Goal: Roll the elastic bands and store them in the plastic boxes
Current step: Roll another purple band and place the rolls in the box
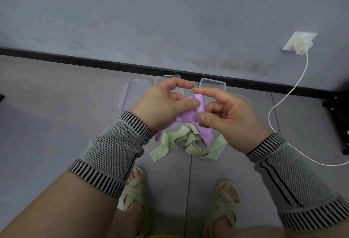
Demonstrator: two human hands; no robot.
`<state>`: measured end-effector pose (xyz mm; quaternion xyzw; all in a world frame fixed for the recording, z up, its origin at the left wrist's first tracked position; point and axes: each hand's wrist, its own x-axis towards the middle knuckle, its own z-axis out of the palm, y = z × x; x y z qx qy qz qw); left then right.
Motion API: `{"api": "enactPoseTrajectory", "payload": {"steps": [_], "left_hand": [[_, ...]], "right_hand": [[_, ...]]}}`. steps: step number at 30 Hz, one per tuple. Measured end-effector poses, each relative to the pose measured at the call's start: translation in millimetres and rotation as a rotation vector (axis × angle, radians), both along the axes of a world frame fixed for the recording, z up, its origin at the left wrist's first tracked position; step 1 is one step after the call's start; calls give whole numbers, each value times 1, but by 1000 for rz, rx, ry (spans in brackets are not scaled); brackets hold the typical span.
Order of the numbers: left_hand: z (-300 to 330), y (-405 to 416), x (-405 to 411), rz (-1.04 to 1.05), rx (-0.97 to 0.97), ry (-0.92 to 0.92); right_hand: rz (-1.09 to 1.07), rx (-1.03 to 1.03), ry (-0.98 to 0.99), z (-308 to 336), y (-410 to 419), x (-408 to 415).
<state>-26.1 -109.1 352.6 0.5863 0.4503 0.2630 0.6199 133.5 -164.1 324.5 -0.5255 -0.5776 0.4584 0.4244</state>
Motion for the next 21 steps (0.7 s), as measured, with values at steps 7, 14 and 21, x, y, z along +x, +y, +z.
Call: {"api": "enactPoseTrajectory", "payload": {"steps": [7, 14, 21], "left_hand": [[-7, 8, -11, -19, 132, 112], [-12, 3, 0, 37, 182, 99], [-13, 3, 3, 49, 186, 98]], "right_hand": [[4, -45, 101, 1, 0, 9], [-71, 5, -141, -3, 1, 1], [-56, 14, -115, 0, -1, -4]]}}
